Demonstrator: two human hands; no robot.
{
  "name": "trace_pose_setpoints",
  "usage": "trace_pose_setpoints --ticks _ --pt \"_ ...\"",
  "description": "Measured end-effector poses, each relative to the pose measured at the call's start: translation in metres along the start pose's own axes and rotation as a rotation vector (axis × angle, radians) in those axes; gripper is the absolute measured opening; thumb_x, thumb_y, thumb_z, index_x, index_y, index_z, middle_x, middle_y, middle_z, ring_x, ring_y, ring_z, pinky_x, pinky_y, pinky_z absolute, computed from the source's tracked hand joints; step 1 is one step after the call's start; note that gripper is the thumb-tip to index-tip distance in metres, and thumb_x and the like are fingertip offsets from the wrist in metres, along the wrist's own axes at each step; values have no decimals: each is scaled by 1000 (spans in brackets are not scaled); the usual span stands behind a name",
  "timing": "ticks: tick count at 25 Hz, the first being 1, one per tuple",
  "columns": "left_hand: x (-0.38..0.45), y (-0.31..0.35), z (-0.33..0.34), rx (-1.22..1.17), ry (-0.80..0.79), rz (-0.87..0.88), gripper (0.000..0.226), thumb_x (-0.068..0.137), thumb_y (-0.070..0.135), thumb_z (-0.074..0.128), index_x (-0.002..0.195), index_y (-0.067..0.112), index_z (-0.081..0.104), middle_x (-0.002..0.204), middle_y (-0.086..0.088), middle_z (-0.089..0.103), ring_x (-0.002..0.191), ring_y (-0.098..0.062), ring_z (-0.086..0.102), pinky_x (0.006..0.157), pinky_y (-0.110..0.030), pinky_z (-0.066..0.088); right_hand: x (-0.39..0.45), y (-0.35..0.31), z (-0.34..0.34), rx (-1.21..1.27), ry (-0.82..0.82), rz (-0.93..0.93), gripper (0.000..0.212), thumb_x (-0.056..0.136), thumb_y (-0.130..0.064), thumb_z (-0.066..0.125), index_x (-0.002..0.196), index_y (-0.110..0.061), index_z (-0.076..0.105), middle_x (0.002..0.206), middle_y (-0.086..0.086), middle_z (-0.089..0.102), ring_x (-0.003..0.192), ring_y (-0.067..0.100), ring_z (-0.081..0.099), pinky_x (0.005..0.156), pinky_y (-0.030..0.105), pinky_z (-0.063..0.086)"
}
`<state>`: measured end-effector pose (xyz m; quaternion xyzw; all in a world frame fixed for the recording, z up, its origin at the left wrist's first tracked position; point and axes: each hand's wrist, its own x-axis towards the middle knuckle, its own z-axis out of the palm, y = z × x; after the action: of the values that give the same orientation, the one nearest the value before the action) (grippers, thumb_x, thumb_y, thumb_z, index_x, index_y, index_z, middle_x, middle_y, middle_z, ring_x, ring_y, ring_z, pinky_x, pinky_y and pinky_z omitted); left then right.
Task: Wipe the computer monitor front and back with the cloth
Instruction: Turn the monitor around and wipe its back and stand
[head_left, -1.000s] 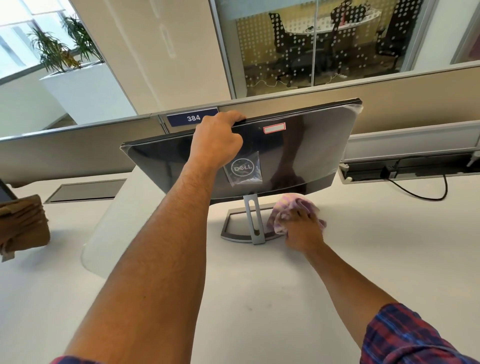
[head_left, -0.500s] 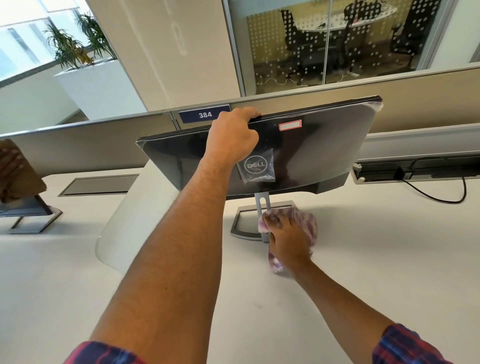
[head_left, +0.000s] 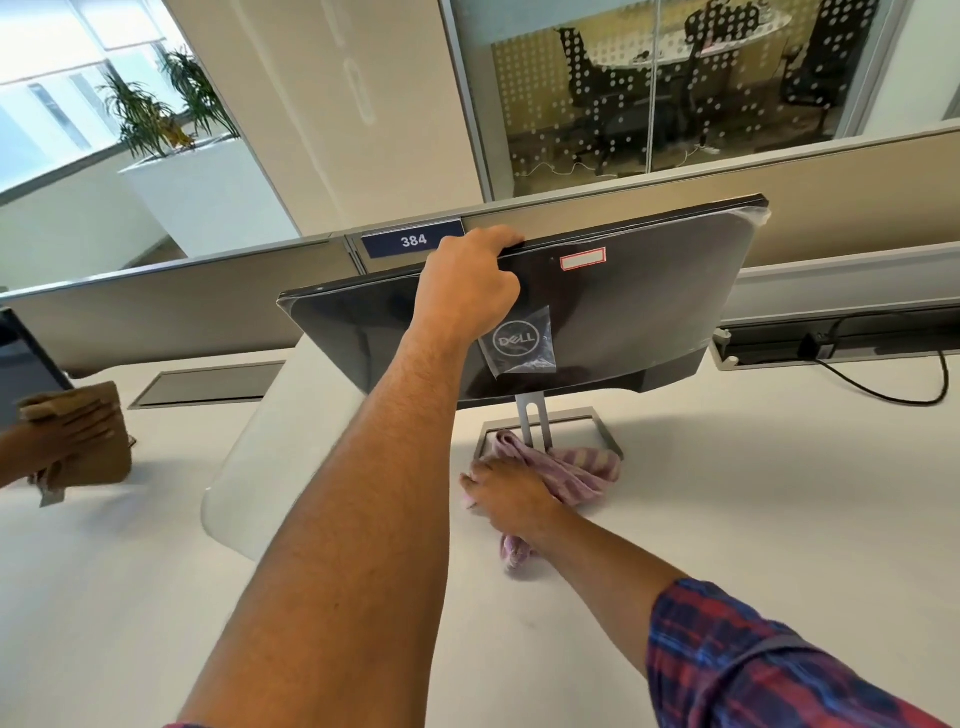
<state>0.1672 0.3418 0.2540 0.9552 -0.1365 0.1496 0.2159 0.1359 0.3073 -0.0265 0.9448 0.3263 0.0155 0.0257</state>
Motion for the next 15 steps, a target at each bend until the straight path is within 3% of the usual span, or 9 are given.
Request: trace_pose_setpoints --ticks 3,5,8,11,12,15 --pt "2 -3 1 -3 3 8 47 90 9 52 133 26 61 119 1 70 104 -19 62 89 -39 57 4 3 8 23 -65 32 54 89 -12 62 141 -15 49 140 7 52 115 28 58 79 38 53" --pt "4 -4 1 -6 15 3 49 90 7 51 134 26 60 122 1 69 106 -19 62 90 -39 57 2 7 14 25 -98 18 43 89 -11 61 132 -15 59 132 8 57 108 27 61 75 37 53" --pt "4 -3 1 -1 25 -5 51 89 6 51 135 26 60 124 1 69 107 -19 62 92 -38 56 -18 22 24 212 -168 70 21 93 -20 58 110 -18 70 118 7 66 106 27 61 90 44 51" --pt "6 -4 1 4 27 -9 52 88 6 51 135 26 60 124 1 68 105 -19 63 91 -36 55 -53 45 31 284 -155 30 21 91 -26 60 109 -23 71 117 1 66 110 27 60 95 44 49" --pt "7 -4 2 6 29 -9 51 88 7 51 135 26 60 124 1 68 104 -19 63 90 -36 55 -66 54 31 288 -106 21 22 91 -24 62 110 -23 72 119 2 67 112 27 60 96 44 50" --pt "9 -4 3 10 31 -5 50 88 9 52 134 28 61 121 2 69 100 -17 62 89 -36 55 -93 85 38 268 253 28 37 82 -8 76 118 -16 73 128 4 69 122 26 62 105 42 50"
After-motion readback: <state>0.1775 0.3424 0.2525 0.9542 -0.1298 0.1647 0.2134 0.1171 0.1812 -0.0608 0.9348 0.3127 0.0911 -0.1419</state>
